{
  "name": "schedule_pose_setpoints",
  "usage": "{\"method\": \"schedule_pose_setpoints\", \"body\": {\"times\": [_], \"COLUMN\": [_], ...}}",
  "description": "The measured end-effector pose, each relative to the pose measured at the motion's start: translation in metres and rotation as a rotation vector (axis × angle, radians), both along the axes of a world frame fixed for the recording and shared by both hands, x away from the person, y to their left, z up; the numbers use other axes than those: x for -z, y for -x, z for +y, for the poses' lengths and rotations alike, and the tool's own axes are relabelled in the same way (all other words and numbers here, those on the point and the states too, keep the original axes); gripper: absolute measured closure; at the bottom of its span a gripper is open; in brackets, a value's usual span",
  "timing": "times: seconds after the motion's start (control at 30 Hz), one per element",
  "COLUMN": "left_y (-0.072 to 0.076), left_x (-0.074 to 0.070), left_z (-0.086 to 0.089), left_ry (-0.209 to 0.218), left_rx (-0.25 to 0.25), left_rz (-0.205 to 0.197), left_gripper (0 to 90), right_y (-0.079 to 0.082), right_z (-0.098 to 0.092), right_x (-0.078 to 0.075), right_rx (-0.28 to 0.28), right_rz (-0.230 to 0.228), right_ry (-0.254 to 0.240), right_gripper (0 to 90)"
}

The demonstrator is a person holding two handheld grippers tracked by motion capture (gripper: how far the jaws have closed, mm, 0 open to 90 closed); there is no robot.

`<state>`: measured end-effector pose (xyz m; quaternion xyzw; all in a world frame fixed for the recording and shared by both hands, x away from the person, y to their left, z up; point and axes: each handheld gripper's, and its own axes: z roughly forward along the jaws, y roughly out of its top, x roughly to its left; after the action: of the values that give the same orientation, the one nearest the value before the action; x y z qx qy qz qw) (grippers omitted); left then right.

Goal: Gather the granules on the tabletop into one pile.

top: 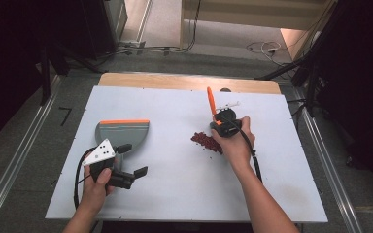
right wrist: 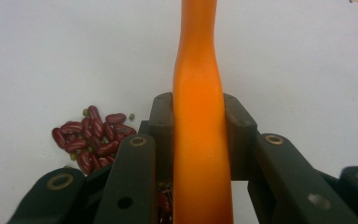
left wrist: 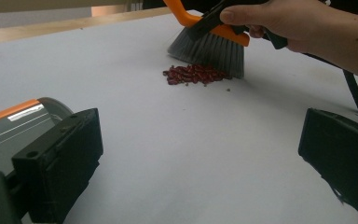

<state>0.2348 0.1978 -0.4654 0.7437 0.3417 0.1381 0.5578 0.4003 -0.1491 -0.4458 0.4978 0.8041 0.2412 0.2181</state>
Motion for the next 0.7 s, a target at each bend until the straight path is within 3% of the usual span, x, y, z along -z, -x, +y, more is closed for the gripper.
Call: {"method": "schedule_pose_setpoints", "body": {"times": [0.17,0.23,0.33,0.53,0.7], "left_y": [0.0,0.0,0.0,0.0,0.001], "left_x": [0.0,0.0,0.0,0.0,0.0], "left_z": [0.001,0.001,0.001,-0.001,-0.001], "left_ry": [0.001,0.001,-0.002,-0.007,-0.003], "left_rx": [-0.003,-0.004,-0.003,-0.002,-0.001], "left_rz": [0.002,0.002,0.003,0.003,0.002], "left_gripper": [0.4,0.4,0.4,0.4,0.4], "right_y": [0.005,0.008,0.016,0.044,0.048], "right_z": [-0.008,-0.012,-0.014,0.003,0.014], "right_x": [-0.011,-0.017,-0.024,-0.024,-0.013], "right_rx": [-0.023,-0.062,-0.19,-0.511,-0.659], "right_rz": [-0.024,-0.031,-0.015,0.026,0.127], "right_ry": [-0.02,-0.036,-0.061,-0.033,-0.1], "right_gripper": [68.7,68.6,68.6,68.6,68.6]}}
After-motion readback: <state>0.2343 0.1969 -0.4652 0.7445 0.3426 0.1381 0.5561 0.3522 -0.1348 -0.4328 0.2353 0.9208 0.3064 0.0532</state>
